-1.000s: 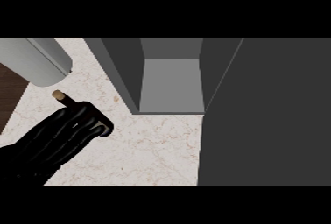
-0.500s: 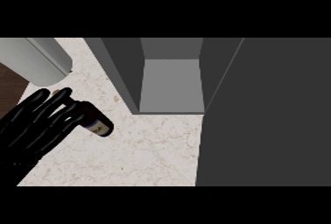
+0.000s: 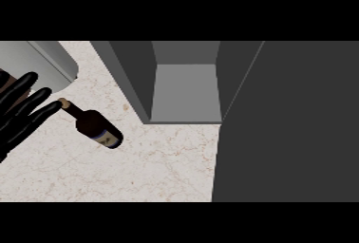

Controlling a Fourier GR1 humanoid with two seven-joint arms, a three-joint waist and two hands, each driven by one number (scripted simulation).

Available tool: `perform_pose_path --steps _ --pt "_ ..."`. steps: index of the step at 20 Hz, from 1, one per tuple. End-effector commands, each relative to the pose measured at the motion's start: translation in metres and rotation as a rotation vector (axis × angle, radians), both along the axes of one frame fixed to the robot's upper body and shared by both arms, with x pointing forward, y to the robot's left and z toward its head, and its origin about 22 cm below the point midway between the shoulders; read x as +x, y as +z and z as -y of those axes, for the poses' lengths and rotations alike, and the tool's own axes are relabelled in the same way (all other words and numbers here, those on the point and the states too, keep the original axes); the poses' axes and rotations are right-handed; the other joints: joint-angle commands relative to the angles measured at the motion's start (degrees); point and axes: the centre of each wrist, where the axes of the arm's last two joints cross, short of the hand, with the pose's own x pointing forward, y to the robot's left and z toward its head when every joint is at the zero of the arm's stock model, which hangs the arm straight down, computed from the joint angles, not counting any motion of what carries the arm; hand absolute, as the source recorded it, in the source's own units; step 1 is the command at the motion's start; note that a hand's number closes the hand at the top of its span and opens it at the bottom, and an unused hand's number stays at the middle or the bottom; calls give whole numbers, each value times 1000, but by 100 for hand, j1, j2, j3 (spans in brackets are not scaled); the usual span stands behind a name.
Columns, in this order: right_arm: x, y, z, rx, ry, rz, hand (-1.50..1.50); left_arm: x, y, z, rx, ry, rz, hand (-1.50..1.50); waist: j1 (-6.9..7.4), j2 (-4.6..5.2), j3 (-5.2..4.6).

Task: Pick up the wine, place it into the cabinet and close the cabinet

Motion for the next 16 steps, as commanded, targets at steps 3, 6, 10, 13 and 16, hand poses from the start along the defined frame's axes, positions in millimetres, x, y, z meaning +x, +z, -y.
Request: perform_pose_path --steps 3,6,10,13,16 --pt "-17 18 -2 22 16 28 -150 22 2 -24 21 54 12 -150 -7 4 -1" --pt "-22 12 -15 38 21 39 -150 38 -4 -38 11 77 -2 -150 -25 6 -4" --pt "-24 18 -2 33 5 23 -150 33 -2 -24 33 92 -25 -150 -6 0 1" --pt "-33 13 3 24 8 30 -150 53 -12 -31 63 106 -60 -150 -52 3 3" --pt "-34 22 -6 26 23 44 -150 67 -27 -43 52 97 -110 -150 -47 4 -2"
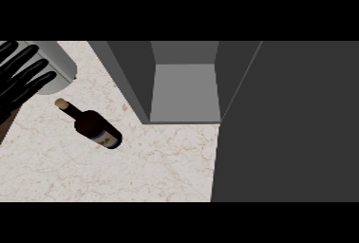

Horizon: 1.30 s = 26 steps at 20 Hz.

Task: Pick up the wine, place it into the cabinet and close the cabinet

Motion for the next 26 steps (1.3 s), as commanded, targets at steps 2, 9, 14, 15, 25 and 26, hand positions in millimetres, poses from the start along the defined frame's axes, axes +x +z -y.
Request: perform_pose_path --steps 2,9,14,15,25,26 --pt "-26 20 -7 34 21 30 -150 22 -19 -9 11 -12 -61 -150 3 0 -4" --pt "-30 22 4 17 43 39 -150 38 -62 -3 59 -19 -107 -150 -24 4 -1" --pt "-30 27 10 6 35 48 -150 37 -77 -25 68 -14 -126 -150 -4 0 -2" --pt "-36 30 12 -5 56 38 -150 43 -94 -10 65 -10 -128 -150 -55 4 -3" --pt "-34 21 1 11 34 34 -150 31 -135 -40 71 66 -104 -150 -39 -3 -3" --pt "-32 31 1 27 56 53 -150 49 -129 -28 76 54 -89 -150 -71 9 -7"
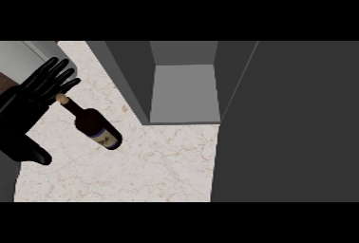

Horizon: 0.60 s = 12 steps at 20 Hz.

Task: Pick up the wine, place it into the cabinet and close the cabinet

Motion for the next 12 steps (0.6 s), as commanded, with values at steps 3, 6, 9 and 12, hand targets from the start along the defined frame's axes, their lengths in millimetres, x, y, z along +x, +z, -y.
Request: perform_pose_path --steps 3,6,9,12 --pt "-20 18 -3 41 57 47 -150 8 -56 11 38 1 -128 -150 -3 58 -52" --pt "-23 22 10 48 24 58 -150 10 -68 2 37 6 -111 -150 8 54 -49" --pt "-34 9 12 46 18 48 -150 4 -70 -4 39 -4 -126 -150 28 39 -43" --pt "-24 15 8 27 22 44 -150 7 -84 -19 38 -26 -148 -150 31 49 -48"
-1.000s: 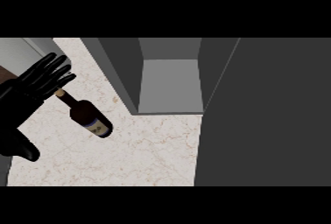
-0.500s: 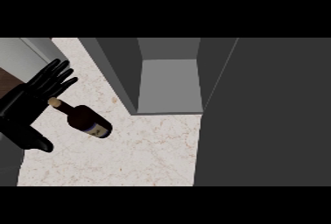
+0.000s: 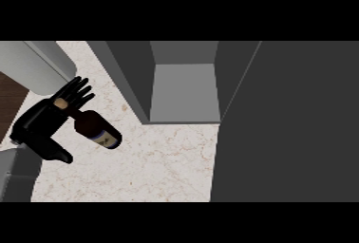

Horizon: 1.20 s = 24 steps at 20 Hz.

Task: Pick up the wine, place it into the cabinet and close the cabinet

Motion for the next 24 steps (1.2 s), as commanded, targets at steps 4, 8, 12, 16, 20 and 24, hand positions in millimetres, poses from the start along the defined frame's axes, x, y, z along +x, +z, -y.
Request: perform_pose_path --steps 4,8,12,16,20,24 --pt "-24 12 10 33 46 39 -150 1 -30 1 -21 -30 -18 -150 10 4 -3" --pt "-35 19 8 27 74 58 -150 13 -35 3 -22 -19 -35 -150 -40 7 -4" --pt "-22 -2 16 45 37 31 -150 12 -48 10 -12 -16 -34 -150 -23 10 2" --pt "-32 7 6 58 57 39 -150 17 -51 1 -15 -25 -16 -150 -20 6 -2" --pt "-21 12 3 47 49 46 -150 21 -56 14 3 -48 -42 -150 12 3 -2" --pt "-32 16 -2 51 56 47 -150 16 -71 20 10 -34 -52 -150 1 0 -4"
